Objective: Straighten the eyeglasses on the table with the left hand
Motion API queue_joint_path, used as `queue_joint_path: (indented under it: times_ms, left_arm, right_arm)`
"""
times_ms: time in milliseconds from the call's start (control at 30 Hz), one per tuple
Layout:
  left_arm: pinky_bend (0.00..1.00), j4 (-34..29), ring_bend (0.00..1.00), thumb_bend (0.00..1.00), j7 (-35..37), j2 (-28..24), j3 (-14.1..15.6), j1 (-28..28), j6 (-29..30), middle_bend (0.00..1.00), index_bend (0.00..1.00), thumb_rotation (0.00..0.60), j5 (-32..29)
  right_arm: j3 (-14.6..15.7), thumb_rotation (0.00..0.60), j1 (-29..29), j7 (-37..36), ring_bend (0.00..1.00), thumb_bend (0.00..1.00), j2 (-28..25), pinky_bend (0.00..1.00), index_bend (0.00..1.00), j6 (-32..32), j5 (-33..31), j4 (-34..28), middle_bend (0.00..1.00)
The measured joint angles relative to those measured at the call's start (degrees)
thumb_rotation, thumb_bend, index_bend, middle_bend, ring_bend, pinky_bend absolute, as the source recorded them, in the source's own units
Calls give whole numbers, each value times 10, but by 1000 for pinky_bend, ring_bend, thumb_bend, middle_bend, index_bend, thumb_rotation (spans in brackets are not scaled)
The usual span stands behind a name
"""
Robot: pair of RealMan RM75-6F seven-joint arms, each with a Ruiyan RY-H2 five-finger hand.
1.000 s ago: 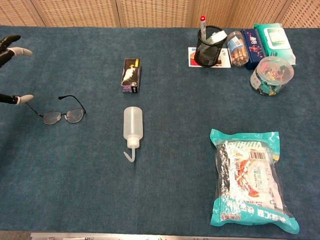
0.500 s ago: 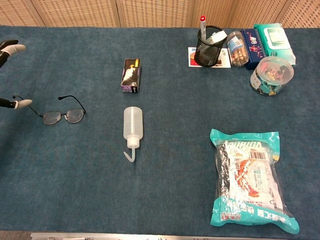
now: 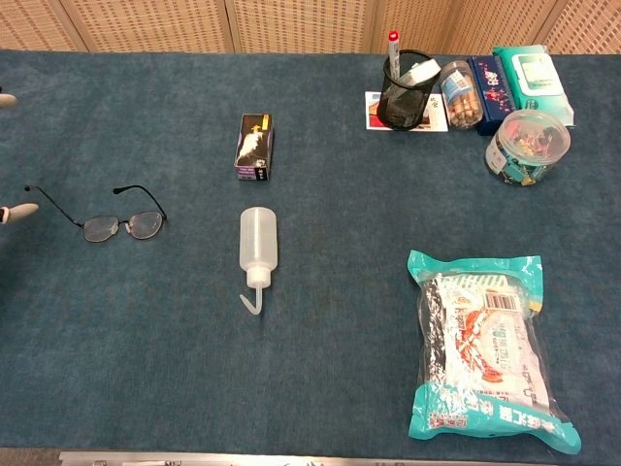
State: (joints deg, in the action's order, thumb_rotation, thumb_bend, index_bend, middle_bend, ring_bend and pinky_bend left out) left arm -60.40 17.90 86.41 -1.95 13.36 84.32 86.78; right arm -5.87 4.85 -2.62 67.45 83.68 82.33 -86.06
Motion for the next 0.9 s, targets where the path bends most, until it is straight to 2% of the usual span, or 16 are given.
queue_joint_path:
  times_ms: [333,433,900]
  left_arm:
    - [129,6,0,2,-23,-15,-7,-25,7,0,36,600,-24]
    - [129,11,0,37,-24,-15,-14,-26,-1,0,36,600,-36]
    - [129,60,0,89,-35,7,-52,16,-52,0,36,600,-57]
  right_arm:
    - [-7,600,2,-17,305,215,-11,346,553,11,9,-18,397]
    - [-9,600,2,-18,305,214,-18,346,553,15,11,-28,396]
    - [-13,600,0,-19,305,214,-31,346,553,18,6,-42,396]
